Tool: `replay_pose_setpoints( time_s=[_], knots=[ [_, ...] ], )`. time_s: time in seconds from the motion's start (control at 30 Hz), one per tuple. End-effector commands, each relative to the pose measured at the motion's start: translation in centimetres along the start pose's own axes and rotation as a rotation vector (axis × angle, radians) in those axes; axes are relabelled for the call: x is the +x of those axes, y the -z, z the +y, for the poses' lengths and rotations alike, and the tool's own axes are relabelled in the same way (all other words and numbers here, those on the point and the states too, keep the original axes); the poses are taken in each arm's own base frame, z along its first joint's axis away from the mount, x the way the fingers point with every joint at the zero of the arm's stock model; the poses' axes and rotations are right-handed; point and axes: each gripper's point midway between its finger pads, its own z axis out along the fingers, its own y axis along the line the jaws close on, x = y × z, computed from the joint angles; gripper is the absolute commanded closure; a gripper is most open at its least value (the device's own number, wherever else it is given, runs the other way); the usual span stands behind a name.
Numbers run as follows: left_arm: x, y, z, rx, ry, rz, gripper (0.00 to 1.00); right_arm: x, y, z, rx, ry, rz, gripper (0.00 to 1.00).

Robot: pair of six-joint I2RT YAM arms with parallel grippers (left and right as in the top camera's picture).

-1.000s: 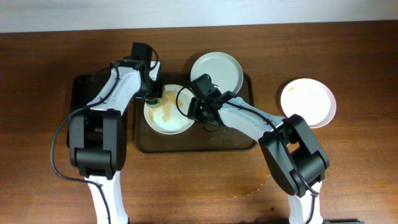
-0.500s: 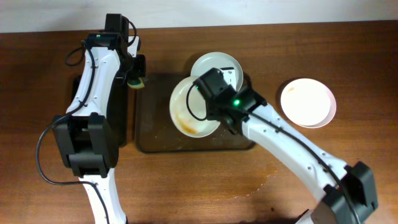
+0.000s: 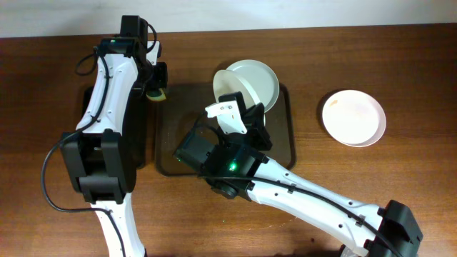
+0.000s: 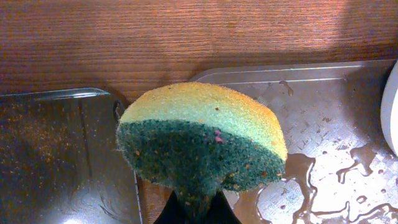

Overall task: Clean dirty plates on tray and stack at the side
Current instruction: 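Carry the white plate with right gripper onto the pink-white plate stack, then grasp the pale blue plate with right gripper and pull it to center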

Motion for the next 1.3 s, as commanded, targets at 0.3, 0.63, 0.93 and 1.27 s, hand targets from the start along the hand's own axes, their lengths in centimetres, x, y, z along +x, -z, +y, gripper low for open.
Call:
replay_pose_setpoints(
  time_s=[0.3, 0.63, 0.93, 1.27],
  knots=[
    [-0.2, 0.1, -0.3, 0.012, 0.008, -0.007, 0.99, 9.9, -10.8, -13.0, -0.253, -0.681, 0.683, 0.96],
    [-0.2, 0.1, -0.3, 0.012, 0.008, -0.008, 0.99, 29.7, -19.6, -17.2, 0.105, -0.718, 1.231, 0.96],
    [-0.2, 0.1, -0.3, 0.012, 0.007, -0.007, 0.99, 18.3, -21.8, -5.0, -0.66, -0.815, 0.988, 0.44],
    [-0.1, 0.1, -0.3, 0.012, 0.008, -0.003, 0.99, 17.6, -19.4, 14.0, -0.493, -0.851, 1.038, 0.6]
  ],
)
